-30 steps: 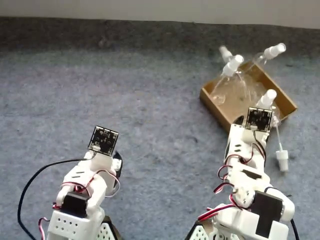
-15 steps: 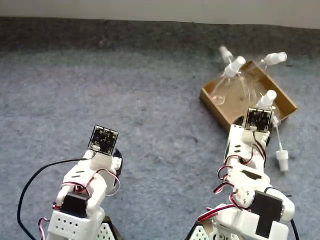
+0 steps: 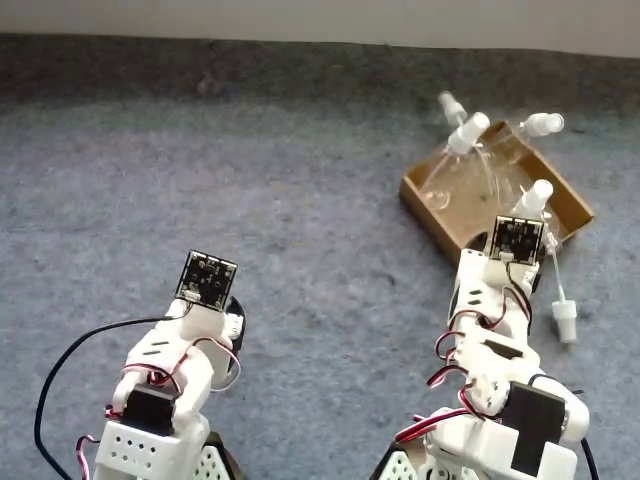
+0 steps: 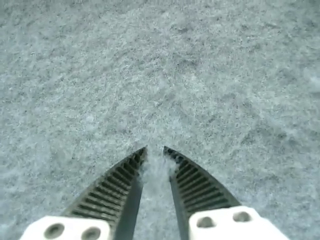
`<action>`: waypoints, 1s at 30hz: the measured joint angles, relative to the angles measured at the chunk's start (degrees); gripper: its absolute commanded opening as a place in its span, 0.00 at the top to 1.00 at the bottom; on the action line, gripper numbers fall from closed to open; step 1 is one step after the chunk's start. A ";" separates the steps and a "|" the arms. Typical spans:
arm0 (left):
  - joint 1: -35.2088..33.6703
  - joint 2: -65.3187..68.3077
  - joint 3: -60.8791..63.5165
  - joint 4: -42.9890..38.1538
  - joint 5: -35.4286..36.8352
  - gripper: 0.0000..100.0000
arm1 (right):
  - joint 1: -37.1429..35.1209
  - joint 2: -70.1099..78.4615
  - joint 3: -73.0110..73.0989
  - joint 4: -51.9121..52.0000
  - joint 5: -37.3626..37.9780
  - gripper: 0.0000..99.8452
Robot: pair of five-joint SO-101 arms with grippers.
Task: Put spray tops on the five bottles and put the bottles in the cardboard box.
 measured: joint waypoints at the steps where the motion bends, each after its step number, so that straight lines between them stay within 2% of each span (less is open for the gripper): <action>1: 0.00 0.00 0.00 0.00 0.00 0.99 | 0.00 0.00 0.00 0.00 0.00 0.72; 5: 0.00 0.00 0.00 0.00 0.00 0.99 | -0.09 -0.97 -0.53 1.85 0.00 0.72; 11: 0.00 0.00 0.00 0.00 0.00 0.99 | -0.09 -7.65 -3.69 16.00 0.09 0.72; 18: 0.00 0.00 0.00 0.00 0.00 0.99 | -0.09 -16.97 -4.22 24.62 0.09 0.72; 30: 0.00 0.00 0.00 0.00 0.00 1.00 | -0.09 -41.85 -4.48 44.13 0.09 0.73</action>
